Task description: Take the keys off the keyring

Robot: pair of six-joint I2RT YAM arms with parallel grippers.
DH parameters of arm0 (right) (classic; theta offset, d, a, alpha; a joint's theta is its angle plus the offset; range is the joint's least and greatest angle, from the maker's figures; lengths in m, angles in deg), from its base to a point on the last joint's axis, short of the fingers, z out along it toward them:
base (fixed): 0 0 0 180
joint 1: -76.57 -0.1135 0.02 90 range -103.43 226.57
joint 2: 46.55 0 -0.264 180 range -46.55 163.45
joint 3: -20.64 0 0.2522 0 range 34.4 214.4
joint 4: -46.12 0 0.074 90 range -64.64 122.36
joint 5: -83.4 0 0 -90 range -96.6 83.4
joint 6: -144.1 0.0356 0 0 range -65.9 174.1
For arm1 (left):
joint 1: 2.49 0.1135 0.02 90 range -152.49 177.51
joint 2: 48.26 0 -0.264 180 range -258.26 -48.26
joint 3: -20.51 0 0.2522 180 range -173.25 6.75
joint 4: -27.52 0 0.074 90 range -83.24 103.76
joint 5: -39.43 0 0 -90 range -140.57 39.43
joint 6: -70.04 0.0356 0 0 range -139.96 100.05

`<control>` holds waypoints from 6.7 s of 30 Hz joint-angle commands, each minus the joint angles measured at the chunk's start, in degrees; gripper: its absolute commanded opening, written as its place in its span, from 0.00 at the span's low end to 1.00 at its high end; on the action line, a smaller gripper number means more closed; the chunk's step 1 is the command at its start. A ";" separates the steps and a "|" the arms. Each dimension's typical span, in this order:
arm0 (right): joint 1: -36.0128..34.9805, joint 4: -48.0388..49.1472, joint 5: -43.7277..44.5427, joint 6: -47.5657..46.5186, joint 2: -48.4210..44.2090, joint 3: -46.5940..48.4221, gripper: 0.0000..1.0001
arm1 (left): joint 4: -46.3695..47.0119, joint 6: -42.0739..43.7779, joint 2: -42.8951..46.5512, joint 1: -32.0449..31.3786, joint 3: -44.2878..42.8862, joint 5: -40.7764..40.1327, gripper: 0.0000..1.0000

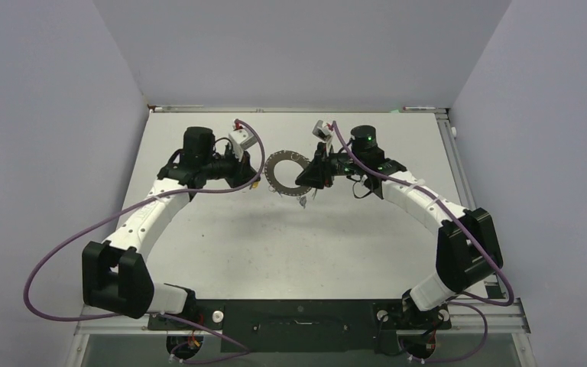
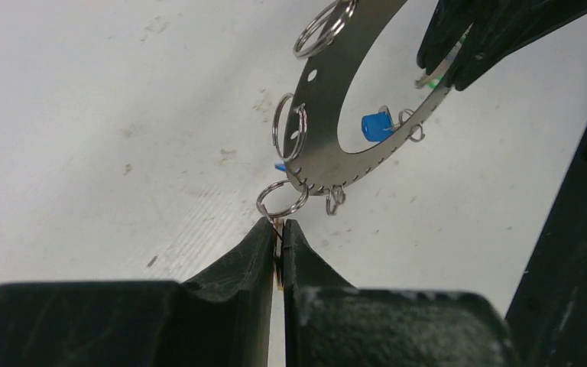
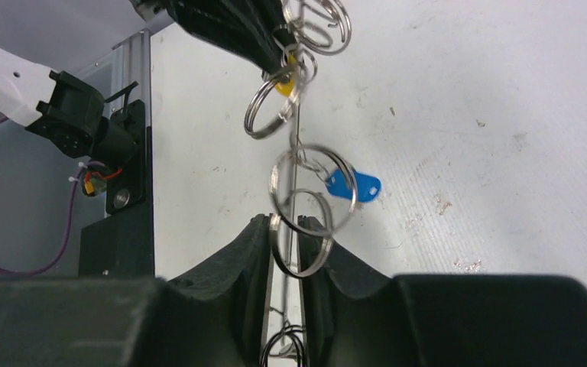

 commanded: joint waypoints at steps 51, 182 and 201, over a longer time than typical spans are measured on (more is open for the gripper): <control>-1.59 -2.40 -2.79 -10.35 -6.42 3.93 0.79 | -1.83 94.70 32.10 -14.44 16.18 -17.57 0.00; -13.29 5.89 7.19 -8.92 -2.01 -0.26 0.54 | -10.91 93.14 29.60 -25.30 15.03 -39.85 0.00; -13.44 18.08 3.60 -1.55 -3.06 -8.53 0.46 | -18.41 72.47 25.92 -29.82 10.20 -40.39 0.00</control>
